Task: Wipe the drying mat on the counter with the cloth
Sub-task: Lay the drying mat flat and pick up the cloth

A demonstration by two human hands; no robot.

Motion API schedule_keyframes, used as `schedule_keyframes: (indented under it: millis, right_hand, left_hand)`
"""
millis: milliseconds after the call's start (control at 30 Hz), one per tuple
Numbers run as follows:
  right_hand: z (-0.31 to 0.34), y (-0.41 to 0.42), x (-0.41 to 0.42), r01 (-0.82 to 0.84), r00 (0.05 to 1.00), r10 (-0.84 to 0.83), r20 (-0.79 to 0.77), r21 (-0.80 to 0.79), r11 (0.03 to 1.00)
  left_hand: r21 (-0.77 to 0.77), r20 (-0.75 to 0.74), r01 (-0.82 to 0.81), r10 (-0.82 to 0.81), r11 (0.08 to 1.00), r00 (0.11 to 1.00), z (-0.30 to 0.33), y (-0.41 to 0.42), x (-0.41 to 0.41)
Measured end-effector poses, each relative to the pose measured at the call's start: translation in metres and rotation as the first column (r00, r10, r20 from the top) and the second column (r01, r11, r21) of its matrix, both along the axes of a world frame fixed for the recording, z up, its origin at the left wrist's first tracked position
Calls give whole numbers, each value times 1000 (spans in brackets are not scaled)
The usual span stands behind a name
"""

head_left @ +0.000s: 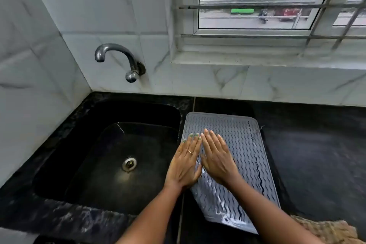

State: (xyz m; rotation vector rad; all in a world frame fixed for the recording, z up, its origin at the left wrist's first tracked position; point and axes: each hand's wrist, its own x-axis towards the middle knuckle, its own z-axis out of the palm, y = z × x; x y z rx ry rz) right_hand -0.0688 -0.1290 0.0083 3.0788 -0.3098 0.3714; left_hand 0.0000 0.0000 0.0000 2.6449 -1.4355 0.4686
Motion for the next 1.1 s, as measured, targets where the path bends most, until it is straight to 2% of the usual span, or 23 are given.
schedule_keyframes:
  millis: [67, 167, 300, 400, 500, 567, 633, 667, 700, 767, 833, 900, 967, 1033, 1100]
  right_hand:
    - [-1, 2, 0, 17, 1000, -17, -6, 10, 1000]
    - [-4, 2, 1, 33, 999, -33, -12, 5, 999]
    - [2, -1, 7, 26, 998, -24, -52, 38, 999]
    - [10, 1, 6, 72, 997, -73, -1, 180, 981]
    - [17, 5, -1, 81, 992, -106, 62, 322, 943]
    - [20, 10, -10, 76, 994, -103, 43, 416, 906]
    - [22, 18, -18, 75, 997, -79, -14, 514, 854]
    - [22, 23, -21, 77, 997, -59, -51, 548, 833]
    - [22, 27, -25, 77, 996, -38, -80, 564, 822]
    - [19, 36, -30, 67, 992, 6, -125, 572, 817]
    - [15, 42, -35, 48, 980, 73, -185, 577, 815]
    - [9, 43, -39, 50, 938, 153, -310, 559, 828]
    - [5, 42, -43, 52, 885, 194, -423, 503, 863]
    - [4, 39, -45, 30, 887, 201, -415, 487, 873]
    - [7, 33, -45, 18, 926, 193, -324, 548, 836]
  left_hand:
    - [-12, -48, -12, 11, 1000, 999, 1, 1, -1]
    - [-25, -9, 2, -2, 1000, 1000, 0, 0, 0]
    - [36, -106, 36, -32, 999, 994, 5, -3, 7]
    - [-103, -314, 67, -96, 992, 945, 12, -2, 10]
    - [-279, -325, 20, -113, 960, 939, 21, 8, 9]
    - [-316, -399, -96, -41, 944, 916, 19, 17, 6]
    - [-302, -589, -305, 75, 903, 805, 14, 20, 1]
    - [-273, -719, -437, 120, 857, 684, 11, 20, -1]
    - [-234, -842, -566, 126, 791, 525, 11, 19, -1]
    - [-147, -978, -759, 23, 635, 209, 10, 19, -2]
    - [-90, -996, -834, -53, 545, 73, 7, 20, -1]
    - [-48, -998, -827, -66, 560, 13, 6, 22, -1]
    - [-54, -998, -786, -65, 616, 17, 7, 22, -2]
    - [-93, -996, -779, -46, 620, 82, 9, 20, -3]
    - [-113, -979, -760, 58, 640, 195, 15, 19, -2]
